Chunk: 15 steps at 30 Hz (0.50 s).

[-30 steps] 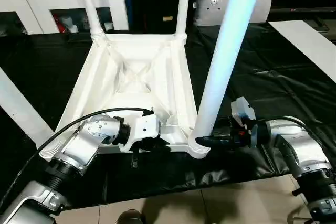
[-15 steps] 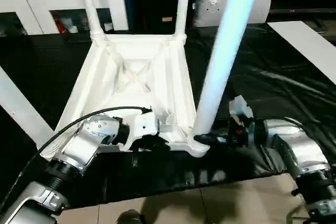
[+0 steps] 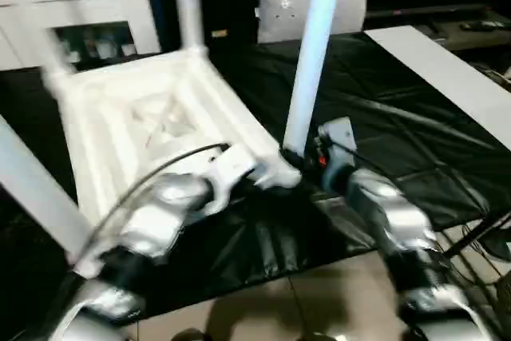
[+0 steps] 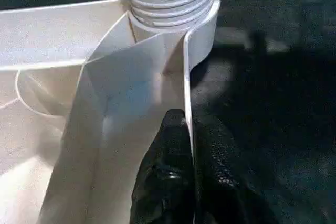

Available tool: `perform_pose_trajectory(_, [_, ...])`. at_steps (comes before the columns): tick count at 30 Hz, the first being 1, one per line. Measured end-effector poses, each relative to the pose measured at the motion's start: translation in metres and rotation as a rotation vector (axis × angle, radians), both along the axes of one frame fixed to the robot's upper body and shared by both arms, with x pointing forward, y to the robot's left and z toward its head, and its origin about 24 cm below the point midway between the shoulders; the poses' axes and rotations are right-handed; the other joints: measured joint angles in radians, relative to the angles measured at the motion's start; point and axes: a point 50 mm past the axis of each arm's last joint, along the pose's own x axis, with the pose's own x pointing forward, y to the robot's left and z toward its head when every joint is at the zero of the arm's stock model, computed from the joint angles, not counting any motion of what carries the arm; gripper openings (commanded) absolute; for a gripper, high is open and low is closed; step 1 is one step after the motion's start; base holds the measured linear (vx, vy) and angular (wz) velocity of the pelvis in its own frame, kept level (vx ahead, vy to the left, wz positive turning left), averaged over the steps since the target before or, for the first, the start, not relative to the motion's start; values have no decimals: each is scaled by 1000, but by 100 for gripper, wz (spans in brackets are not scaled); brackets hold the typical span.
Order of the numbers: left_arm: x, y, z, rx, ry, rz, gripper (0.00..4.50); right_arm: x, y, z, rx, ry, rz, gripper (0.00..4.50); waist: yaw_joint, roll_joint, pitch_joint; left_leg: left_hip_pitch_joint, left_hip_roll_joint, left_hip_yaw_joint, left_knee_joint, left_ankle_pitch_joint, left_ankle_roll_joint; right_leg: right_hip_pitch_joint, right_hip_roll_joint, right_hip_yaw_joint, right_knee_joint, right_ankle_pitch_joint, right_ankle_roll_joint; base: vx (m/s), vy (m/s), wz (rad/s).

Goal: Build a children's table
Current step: Rotate leg to tighten

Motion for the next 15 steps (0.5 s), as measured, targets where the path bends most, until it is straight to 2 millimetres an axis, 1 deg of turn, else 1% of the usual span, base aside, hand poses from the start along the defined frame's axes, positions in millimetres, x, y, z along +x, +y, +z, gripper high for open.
perform_pose_trajectory(1, [1,-3,0,3,-5,3,0,0,-1,0,-10,-10,-8,265,2,0,0,-1,0,0,0,0,0,0,0,0,0,0,0,0,0,0])
perform_pose_trajectory(3, [2,-6,1,6,-15,6,0,1,0,2,-14,-27,-6,271,5,0,0,-1,0,0,-1,0,0,0,0,0,0,1,1,0,0,0])
perform_pose_trajectory(6, [2,-8,2,9,-22,5,0,1,-1,2,-24,-47,2,313,9,0,0,-3,0,0,-2,0,0,-1,0,0,0,3,-2,0,0,0])
perform_pose_trajectory(7, [2,-8,2,8,-23,4,0,1,-2,2,-26,-52,8,313,11,0,0,-4,0,0,-2,0,0,-2,0,0,-1,3,-2,0,0,0])
perform_pose_trajectory(9, [2,-6,4,13,-34,-11,0,-1,-9,1,-37,-72,39,322,17,0,0,-6,0,0,-2,0,0,-3,0,0,-1,3,-2,0,0,0])
perform_pose_trajectory(11, [2,-3,5,19,-40,-35,0,-3,-14,1,-42,-93,62,345,22,0,0,-9,0,0,-2,0,0,-6,0,0,-1,3,-2,0,0,0])
perform_pose_trajectory(15, [2,4,5,33,-51,-96,0,-8,-27,5,-27,-130,174,377,29,1,-1,-13,0,0,-2,0,0,-10,0,0,0,4,-2,0,0,0])
